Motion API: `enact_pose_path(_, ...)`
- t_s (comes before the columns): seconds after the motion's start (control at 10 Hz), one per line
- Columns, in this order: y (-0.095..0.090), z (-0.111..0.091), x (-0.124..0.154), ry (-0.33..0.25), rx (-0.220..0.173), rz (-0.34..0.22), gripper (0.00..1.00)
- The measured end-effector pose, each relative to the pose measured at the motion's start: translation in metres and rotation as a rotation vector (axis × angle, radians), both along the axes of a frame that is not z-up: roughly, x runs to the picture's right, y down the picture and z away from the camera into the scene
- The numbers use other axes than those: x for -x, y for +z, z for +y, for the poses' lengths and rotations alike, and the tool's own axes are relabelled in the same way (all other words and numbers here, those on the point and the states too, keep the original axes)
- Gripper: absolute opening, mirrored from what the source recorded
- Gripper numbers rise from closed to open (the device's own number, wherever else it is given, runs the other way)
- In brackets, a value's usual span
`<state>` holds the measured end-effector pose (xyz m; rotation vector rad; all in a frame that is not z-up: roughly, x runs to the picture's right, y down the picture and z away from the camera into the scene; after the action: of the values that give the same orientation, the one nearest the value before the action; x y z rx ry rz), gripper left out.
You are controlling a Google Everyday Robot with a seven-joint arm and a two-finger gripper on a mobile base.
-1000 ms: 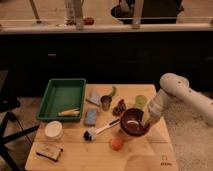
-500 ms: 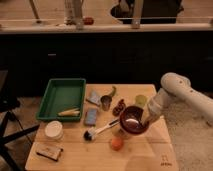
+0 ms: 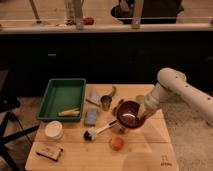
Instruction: Stack bowls into tray
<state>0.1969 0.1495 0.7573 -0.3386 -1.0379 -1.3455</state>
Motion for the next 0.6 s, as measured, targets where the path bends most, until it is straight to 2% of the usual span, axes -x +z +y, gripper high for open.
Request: enact_pose_path(0.6, 0.021, -0.017, 0.02, -0.004, 0.001, -0.021, 0.0)
